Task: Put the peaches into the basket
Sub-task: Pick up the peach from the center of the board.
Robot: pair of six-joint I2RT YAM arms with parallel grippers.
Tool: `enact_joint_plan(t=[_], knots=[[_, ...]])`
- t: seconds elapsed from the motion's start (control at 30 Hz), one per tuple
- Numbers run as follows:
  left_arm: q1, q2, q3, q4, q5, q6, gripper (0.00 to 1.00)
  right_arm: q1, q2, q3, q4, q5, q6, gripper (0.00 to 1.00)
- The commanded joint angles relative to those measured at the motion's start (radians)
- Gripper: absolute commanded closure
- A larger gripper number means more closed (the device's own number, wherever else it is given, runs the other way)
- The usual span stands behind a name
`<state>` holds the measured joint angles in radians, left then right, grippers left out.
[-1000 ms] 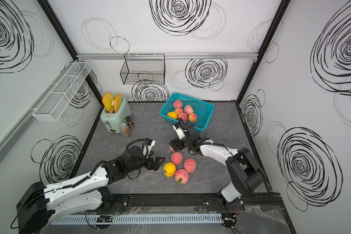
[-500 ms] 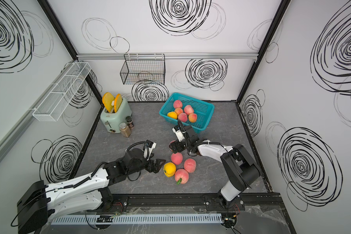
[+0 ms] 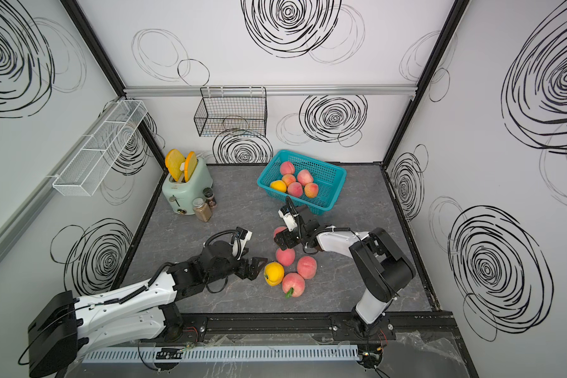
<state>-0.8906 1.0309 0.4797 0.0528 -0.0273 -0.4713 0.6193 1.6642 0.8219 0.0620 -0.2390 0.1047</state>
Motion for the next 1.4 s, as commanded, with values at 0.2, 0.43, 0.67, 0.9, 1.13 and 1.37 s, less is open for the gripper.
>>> enact_joint_plan(t=[0.2,0.43,0.67,0.9,1.13,1.37], knots=[[-0.002,0.021,0.005,0.037,-0.019,-0.004,0.02,-0.015,0.008,0.008,0.017,-0.012,-0.009,0.21],[0.008,0.021,0.008,0.031,-0.02,-0.002,0.02,-0.015,-0.017,0.021,0.004,-0.012,-0.015,0.23],[0.02,0.02,0.018,0.025,-0.017,-0.002,0.02,-0.015,-0.073,0.05,-0.033,-0.003,-0.022,0.24],[0.024,0.025,0.033,0.033,-0.018,-0.004,0.02,-0.013,-0.138,0.076,-0.075,0.013,-0.034,0.23],[0.028,0.032,0.042,0.041,-0.022,0.0,0.02,-0.02,-0.179,0.136,-0.122,0.032,-0.054,0.23],[0.034,0.026,0.046,0.077,-0.017,0.015,0.02,-0.055,-0.168,0.212,-0.137,0.033,-0.065,0.23]])
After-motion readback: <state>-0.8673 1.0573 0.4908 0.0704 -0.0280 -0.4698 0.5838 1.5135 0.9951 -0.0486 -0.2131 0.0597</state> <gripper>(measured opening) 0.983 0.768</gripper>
